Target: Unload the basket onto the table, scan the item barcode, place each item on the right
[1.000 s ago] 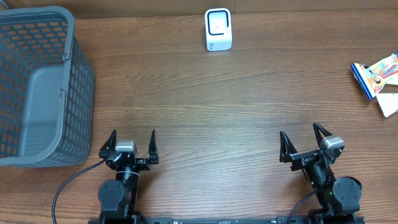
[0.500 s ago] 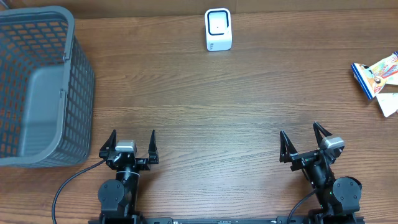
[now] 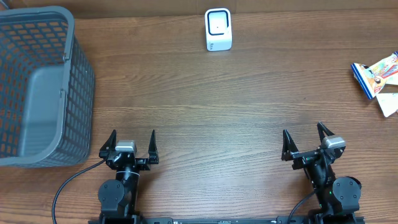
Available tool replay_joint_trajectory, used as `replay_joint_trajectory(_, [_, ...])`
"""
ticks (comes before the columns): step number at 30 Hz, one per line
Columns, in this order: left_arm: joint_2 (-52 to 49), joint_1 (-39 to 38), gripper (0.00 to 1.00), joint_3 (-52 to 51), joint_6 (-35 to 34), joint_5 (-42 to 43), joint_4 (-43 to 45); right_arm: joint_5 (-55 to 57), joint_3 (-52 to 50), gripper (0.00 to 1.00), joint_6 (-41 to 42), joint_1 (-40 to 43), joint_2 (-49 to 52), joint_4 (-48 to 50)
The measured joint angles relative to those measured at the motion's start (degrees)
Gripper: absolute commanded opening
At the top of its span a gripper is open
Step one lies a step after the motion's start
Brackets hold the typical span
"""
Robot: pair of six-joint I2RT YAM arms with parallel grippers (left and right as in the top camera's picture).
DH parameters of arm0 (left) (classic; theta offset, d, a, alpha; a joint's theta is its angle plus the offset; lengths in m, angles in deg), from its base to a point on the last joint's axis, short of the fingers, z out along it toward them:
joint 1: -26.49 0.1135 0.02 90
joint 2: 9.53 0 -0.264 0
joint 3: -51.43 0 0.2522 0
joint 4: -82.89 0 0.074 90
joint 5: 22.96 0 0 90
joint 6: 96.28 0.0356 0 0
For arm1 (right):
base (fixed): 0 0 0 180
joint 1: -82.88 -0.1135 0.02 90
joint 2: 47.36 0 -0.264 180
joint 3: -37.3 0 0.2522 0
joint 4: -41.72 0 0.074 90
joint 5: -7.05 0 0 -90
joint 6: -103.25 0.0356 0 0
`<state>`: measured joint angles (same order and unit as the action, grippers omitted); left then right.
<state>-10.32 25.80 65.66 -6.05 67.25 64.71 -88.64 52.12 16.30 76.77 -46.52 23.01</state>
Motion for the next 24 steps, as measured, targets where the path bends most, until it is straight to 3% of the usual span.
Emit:
replay_joint_trajectory(9, [0.0,0.0,1.0,0.0,0.0,0.0,0.0,4.5,0.0,1.0,-7.5,0.6,0.0,-0.2])
replay_joint_trajectory(24, [0.0,0.0,1.0,0.0,0.0,0.0,0.0,5.1,0.0,1.0,-8.9,1.9,0.0,-0.2])
